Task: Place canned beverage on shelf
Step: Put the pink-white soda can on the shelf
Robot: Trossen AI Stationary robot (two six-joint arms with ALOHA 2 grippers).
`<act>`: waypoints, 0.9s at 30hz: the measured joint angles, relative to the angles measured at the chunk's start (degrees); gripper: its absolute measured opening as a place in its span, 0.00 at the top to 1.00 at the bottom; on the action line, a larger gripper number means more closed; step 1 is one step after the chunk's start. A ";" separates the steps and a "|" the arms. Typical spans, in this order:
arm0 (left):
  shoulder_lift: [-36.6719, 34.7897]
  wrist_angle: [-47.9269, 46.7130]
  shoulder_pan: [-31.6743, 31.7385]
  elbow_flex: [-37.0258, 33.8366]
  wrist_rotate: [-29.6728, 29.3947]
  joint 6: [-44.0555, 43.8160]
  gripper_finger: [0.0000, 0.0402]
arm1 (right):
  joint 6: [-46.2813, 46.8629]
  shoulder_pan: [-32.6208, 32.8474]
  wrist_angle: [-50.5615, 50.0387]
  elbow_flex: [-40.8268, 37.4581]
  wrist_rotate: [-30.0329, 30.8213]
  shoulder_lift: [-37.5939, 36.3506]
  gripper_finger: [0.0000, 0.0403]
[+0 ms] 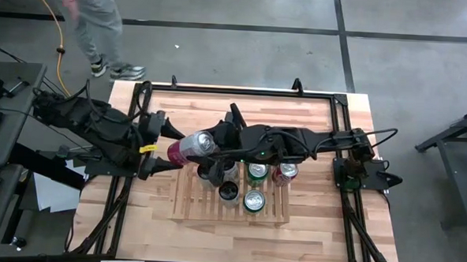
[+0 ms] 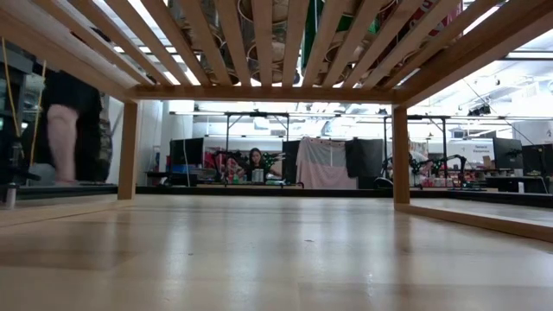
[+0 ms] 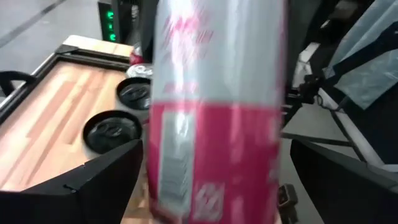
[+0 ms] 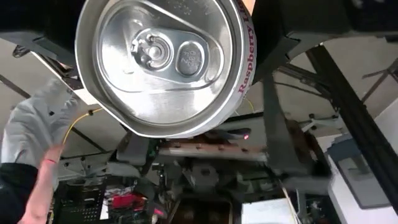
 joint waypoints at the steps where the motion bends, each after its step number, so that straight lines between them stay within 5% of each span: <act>1: 0.56 0.02 0.00 0.69 0.27 0.01 0.00 | 0.02 0.00 -0.22 0.00 -0.20 0.04 0.28; 12: 2.82 -1.39 0.00 1.54 1.08 -1.98 0.03 | 0.27 0.11 0.30 0.02 -2.18 0.98 0.28; 21: 2.95 -1.84 0.00 1.62 1.23 -2.07 0.31 | 0.04 0.28 1.11 0.02 -2.65 1.08 0.28; 25: 2.30 -2.87 0.00 1.65 1.21 -2.08 0.32 | 0.00 0.19 1.53 0.00 -3.08 1.10 0.27; 27: 1.79 -3.41 0.00 1.63 1.28 -1.98 0.32 | 0.00 0.11 1.60 0.00 -3.26 1.10 0.17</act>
